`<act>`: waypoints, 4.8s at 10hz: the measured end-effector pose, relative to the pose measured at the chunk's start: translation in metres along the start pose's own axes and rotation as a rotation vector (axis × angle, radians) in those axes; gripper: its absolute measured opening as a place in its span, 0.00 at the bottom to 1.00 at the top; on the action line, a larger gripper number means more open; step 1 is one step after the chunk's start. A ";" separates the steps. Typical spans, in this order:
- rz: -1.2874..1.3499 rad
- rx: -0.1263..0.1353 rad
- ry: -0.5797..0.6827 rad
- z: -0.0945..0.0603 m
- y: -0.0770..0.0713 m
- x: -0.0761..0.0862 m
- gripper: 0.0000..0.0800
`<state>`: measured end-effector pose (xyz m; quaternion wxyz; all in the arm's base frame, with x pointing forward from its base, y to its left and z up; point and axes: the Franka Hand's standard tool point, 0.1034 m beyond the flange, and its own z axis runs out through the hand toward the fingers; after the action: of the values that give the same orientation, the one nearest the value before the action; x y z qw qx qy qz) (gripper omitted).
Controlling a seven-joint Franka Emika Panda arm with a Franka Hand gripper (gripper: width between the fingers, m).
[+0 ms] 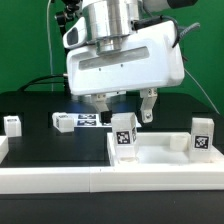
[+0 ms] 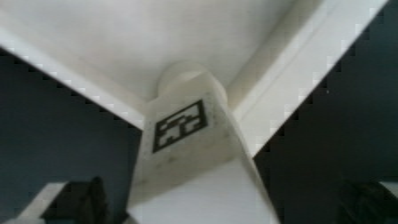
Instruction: Assemble square table
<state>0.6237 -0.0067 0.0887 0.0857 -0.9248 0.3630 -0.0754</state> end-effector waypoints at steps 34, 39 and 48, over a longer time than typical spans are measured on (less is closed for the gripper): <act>1.366 0.013 -0.022 0.002 0.004 -0.010 0.63; 0.794 0.012 -0.046 -0.001 0.004 0.001 0.81; 0.065 -0.062 -0.119 0.001 -0.006 0.002 0.81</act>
Offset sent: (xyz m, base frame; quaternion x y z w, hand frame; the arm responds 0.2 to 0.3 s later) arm -0.0020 0.0059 -0.0002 0.0080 -0.0133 -0.1215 0.9925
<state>0.6297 -0.0035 0.0894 0.0808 -0.9176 0.3892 -0.0063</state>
